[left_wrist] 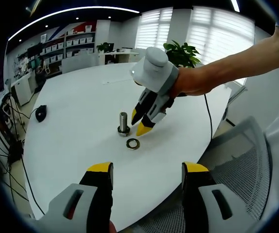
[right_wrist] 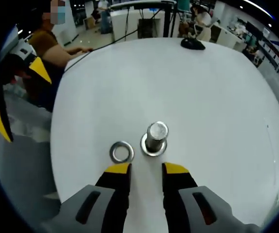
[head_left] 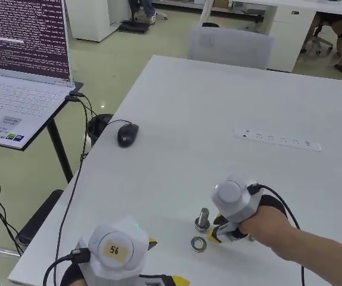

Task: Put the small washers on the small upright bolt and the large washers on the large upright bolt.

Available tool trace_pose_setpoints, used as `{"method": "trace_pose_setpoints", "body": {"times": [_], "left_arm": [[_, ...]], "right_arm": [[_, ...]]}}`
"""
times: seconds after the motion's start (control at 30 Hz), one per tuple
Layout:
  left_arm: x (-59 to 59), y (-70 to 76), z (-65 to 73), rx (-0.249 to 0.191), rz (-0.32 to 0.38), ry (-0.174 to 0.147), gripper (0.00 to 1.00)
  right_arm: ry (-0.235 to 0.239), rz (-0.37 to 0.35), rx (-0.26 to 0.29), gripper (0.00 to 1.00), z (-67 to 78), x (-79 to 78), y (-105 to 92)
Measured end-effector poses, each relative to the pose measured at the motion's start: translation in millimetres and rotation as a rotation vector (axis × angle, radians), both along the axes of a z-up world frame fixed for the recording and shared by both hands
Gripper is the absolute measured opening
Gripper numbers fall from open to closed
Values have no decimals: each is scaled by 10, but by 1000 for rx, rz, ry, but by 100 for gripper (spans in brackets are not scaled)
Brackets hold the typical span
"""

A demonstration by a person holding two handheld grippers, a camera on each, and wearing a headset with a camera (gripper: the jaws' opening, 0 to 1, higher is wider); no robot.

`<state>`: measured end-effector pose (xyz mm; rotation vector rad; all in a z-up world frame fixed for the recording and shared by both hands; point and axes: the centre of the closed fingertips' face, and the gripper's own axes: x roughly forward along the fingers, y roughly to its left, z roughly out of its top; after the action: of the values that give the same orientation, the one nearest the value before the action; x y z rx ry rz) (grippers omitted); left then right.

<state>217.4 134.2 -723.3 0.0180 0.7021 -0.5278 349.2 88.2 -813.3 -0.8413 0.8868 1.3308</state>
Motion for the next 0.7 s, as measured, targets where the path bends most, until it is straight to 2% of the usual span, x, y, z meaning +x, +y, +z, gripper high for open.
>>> {"method": "trace_pose_setpoints", "body": {"times": [0.33, 0.4, 0.47, 0.7], "left_arm": [[-36, -38, -3, -4, -5, 0, 56], [-41, -38, -9, -2, -8, 1, 56], [-43, -34, -11, -2, -8, 2, 56], [-33, -30, -6, -2, -6, -1, 56]], "right_arm": [[28, -21, -20, 25, -117, -191, -147], [43, -35, 6, 25, -106, -216, -108], [46, -28, 9, 26, -107, -238, -91], [29, 26, 33, 26, -100, -330, 59]]}}
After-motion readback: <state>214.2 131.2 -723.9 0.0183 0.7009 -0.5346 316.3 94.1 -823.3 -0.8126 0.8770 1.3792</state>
